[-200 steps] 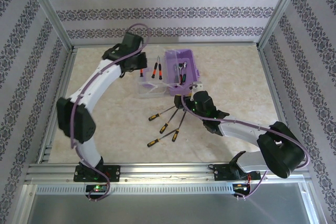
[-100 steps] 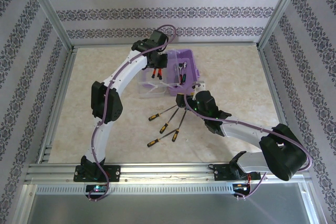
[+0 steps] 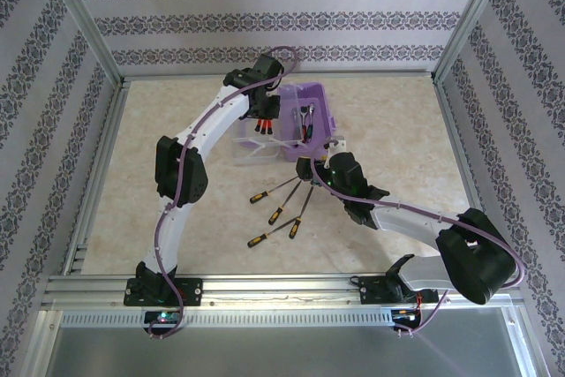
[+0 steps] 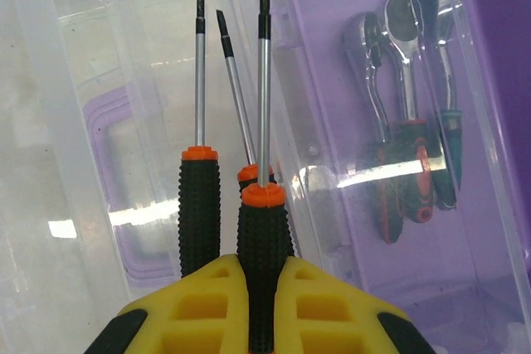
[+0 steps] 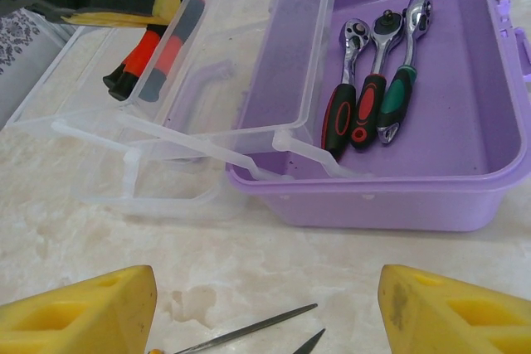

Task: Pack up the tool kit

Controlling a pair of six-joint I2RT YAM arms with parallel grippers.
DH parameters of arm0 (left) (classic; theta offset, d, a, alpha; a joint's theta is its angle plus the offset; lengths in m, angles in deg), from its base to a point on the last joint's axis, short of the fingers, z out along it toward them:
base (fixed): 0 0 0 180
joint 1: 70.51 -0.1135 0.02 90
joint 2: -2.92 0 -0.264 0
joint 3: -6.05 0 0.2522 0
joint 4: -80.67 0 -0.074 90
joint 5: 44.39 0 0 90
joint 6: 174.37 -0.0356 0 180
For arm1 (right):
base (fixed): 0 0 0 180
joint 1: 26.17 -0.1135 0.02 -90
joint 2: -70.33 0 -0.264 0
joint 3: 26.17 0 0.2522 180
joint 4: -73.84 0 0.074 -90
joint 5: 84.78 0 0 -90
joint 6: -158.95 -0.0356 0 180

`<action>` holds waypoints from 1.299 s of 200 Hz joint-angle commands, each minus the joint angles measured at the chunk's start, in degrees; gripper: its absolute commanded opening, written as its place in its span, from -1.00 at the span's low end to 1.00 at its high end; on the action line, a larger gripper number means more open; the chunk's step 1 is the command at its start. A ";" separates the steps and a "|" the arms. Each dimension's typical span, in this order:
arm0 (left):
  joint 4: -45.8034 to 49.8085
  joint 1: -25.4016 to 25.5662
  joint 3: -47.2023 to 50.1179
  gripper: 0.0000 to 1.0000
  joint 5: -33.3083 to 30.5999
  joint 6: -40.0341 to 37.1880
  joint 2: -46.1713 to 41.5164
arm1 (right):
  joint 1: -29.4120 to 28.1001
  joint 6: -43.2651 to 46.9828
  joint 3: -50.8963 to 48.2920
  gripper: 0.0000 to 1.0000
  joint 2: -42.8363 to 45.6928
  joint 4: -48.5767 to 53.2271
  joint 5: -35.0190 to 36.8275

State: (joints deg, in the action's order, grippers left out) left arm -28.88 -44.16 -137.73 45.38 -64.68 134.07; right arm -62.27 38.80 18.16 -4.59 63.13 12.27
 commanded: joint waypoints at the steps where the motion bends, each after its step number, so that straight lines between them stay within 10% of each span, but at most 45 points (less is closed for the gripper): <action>1: 2.07 -0.87 -1.67 -0.81 -0.13 -0.52 0.76 | 0.37 -0.88 -0.51 0.43 0.34 -0.76 -0.19; 91: 1.94 -2.27 -2.24 -0.17 -0.49 0.60 -0.21 | 0.40 -1.07 -0.33 0.43 -0.32 -0.95 -0.54; 176: 0.53 -2.62 -3.56 -0.17 1.81 1.65 -6.39 | 0.39 -0.64 -0.33 0.43 0.82 -0.20 -0.35; 205: -7.69 -2.62 10.31 0.19 1.44 0.41 -18.36 | 0.41 -1.26 0.19 0.38 0.61 1.30 1.22; 228: -19.29 -2.62 28.59 0.99 -0.46 0.18 -30.87 | 0.35 -1.73 1.25 0.26 0.21 4.26 3.98; 260: -36.76 -3.23 50.41 0.99 -2.93 4.18 -44.59 | -0.60 -0.78 3.60 0.20 -0.12 10.04 11.22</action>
State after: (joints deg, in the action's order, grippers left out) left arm -49.17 -46.31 -99.11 45.36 -63.57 95.45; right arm -62.29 37.62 19.16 -4.59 68.68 15.77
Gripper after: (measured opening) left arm 0.994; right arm 0.606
